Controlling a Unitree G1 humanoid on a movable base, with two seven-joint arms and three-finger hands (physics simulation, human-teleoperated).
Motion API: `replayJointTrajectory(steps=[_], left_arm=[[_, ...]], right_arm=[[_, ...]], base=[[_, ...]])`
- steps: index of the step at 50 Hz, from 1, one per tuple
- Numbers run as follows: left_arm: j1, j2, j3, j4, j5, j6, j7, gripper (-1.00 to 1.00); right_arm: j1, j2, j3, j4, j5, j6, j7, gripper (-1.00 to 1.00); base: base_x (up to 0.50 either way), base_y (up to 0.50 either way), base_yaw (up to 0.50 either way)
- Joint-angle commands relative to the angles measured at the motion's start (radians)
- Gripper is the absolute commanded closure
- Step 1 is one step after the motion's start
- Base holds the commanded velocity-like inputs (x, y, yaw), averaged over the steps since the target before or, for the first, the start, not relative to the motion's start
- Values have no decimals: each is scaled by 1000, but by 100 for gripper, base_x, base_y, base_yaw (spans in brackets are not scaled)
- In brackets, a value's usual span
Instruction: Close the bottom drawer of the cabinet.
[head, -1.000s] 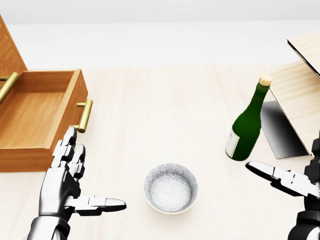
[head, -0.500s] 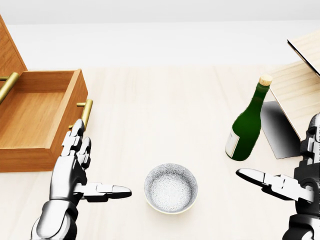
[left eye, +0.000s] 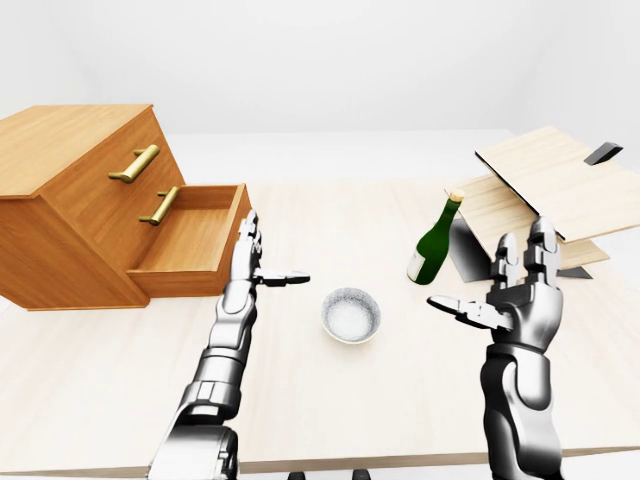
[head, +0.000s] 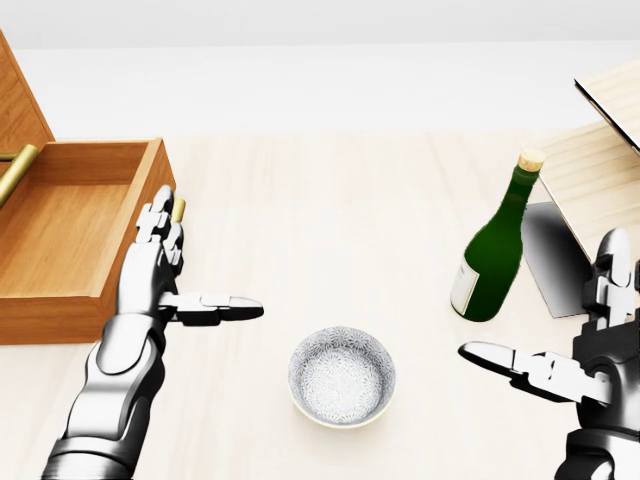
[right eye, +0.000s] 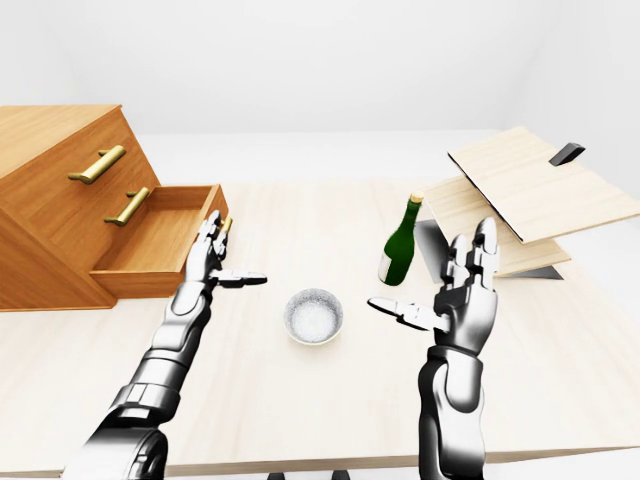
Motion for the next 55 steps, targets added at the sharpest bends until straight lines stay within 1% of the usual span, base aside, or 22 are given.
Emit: replayJointTrajectory(steps=[1, 7, 12, 20, 34, 55], left_arm=[[-169, 31, 14, 308, 2, -10, 7, -100], [-179, 44, 23, 461, 9, -10, 4, -100], [-185, 51, 31, 509, 4, -10, 4, -100], [-158, 47, 32, 572, 15, -10, 9, -100], [-162, 61, 47, 554, -10, -10, 10, -100], [-161, 78, 51, 514, -42, -10, 18, -100]], right_arm=[[0, 0, 4, 13, -2, 0, 3, -100], [-1, -1, 2, 25, 0, 0, 2, -100], [-3, -4, 0, -10, 3, 0, -5, -100], [-3, -3, -3, -3, 2, 0, 0, -100], [-11, -5, -3, 17, 2, 0, 4, -100], [-10, -4, 5, 13, -3, 0, 1, -100]], base=[[0, 0, 0], [0, 0, 0], [0, 0, 0], [0, 0, 0], [0, 0, 0], [0, 0, 0]])
